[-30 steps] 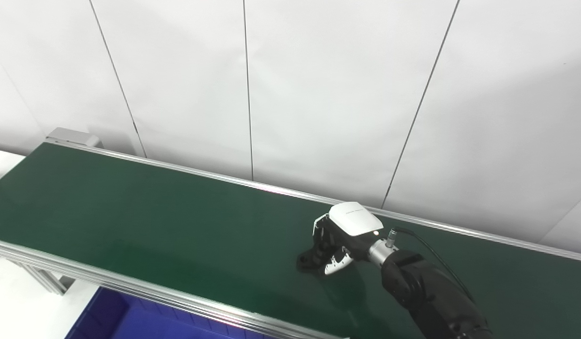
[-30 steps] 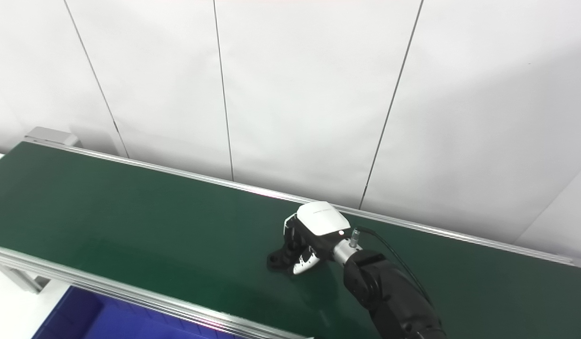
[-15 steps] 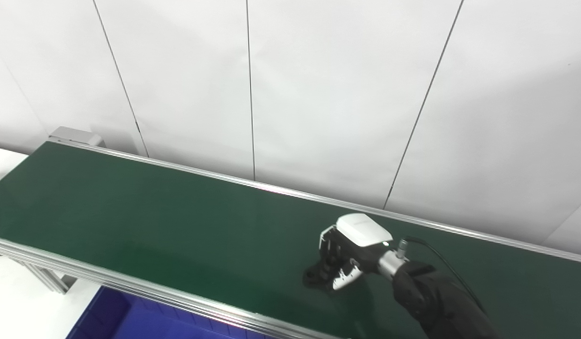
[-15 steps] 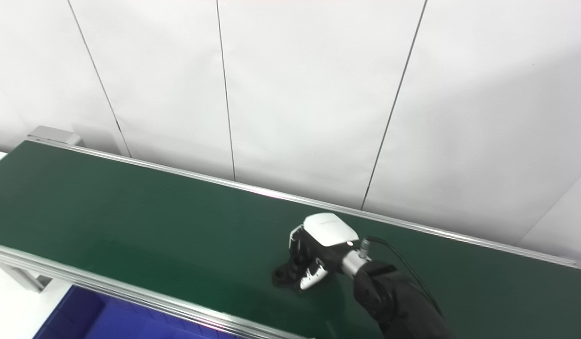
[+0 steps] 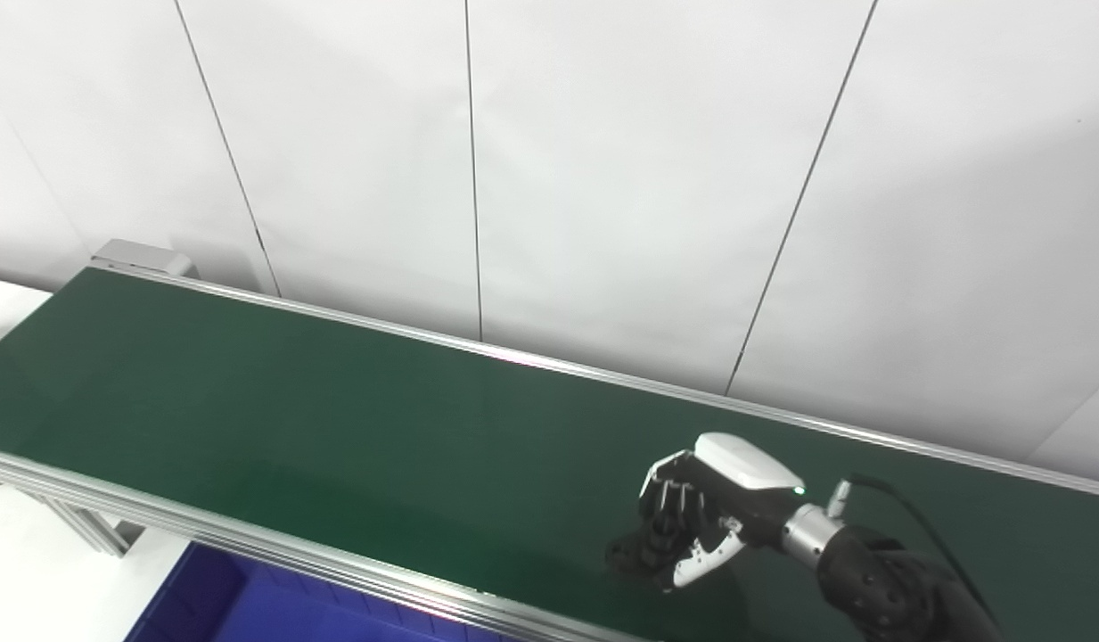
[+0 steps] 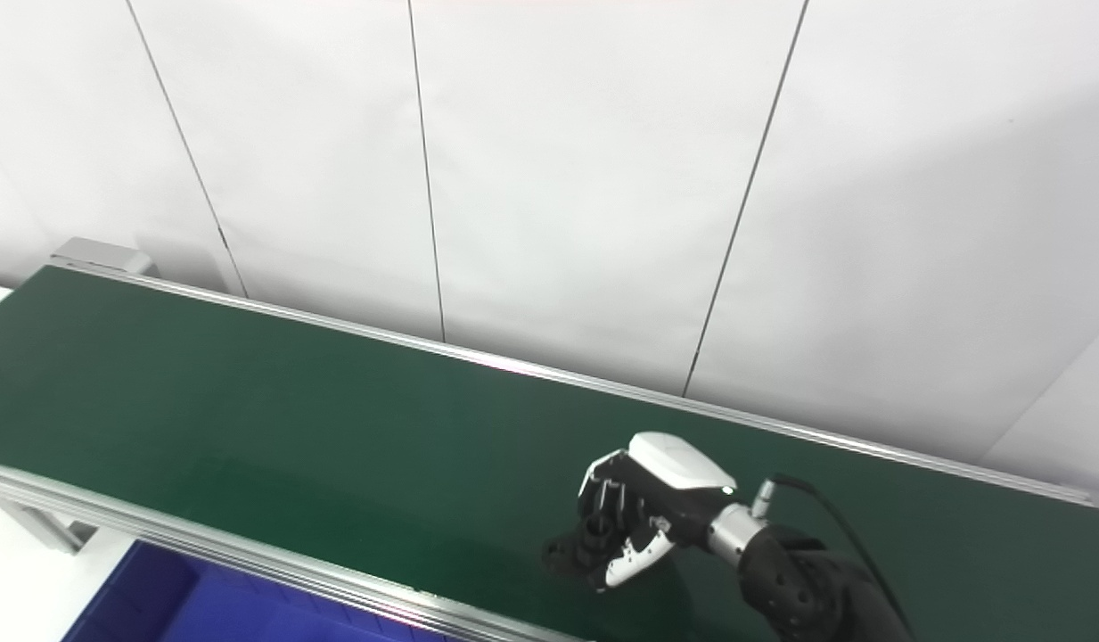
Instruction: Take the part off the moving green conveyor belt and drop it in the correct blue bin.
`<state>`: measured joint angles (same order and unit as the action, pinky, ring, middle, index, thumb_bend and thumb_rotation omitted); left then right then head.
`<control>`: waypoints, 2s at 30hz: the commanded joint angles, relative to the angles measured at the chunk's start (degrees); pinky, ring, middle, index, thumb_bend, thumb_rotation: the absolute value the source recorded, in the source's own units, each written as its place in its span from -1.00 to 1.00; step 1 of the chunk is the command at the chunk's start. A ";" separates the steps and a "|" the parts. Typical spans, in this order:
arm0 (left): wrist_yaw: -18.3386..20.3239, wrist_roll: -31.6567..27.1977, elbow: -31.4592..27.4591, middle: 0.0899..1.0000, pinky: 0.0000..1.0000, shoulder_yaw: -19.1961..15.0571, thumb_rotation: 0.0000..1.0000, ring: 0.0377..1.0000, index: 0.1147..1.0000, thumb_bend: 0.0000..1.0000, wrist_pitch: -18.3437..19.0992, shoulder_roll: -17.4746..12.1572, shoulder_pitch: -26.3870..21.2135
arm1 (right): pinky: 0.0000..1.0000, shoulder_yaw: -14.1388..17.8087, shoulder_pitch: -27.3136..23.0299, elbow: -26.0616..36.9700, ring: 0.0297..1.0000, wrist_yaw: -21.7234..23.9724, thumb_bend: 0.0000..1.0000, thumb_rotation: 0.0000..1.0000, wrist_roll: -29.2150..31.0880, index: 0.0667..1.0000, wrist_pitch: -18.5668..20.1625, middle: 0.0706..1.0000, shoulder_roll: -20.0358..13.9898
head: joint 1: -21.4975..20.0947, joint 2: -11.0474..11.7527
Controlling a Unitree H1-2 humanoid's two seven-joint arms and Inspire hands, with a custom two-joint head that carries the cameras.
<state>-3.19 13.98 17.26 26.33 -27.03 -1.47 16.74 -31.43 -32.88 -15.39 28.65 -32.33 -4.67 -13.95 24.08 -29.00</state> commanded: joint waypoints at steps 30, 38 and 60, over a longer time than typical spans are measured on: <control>5.79 -2.30 -5.53 0.94 0.96 -3.41 1.00 1.00 0.91 0.99 1.98 -0.52 6.21 | -0.49 16.61 6.46 7.73 -0.31 6.91 0.02 -1.00 30.20 0.04 13.32 -0.17 2.56 | -15.16 -4.57; 7.82 -4.94 -7.72 0.96 1.00 -4.78 1.00 1.00 0.96 1.00 0.64 -2.38 7.48 | -0.48 20.28 12.33 12.56 -0.32 4.45 0.02 -1.00 35.56 0.05 17.45 -0.17 3.16 | -24.65 -6.64; 11.20 -8.18 -18.74 0.92 0.96 -8.03 1.00 0.94 0.97 0.95 3.66 -6.53 11.78 | -0.54 27.30 30.25 35.96 -0.33 -4.25 0.02 -1.00 40.02 0.04 27.23 -0.16 -1.51 | -32.92 -15.51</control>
<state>7.54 6.20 0.68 18.43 -23.13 -7.42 27.64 -4.88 -2.20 17.70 25.15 6.36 21.97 -15.03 -8.87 -44.47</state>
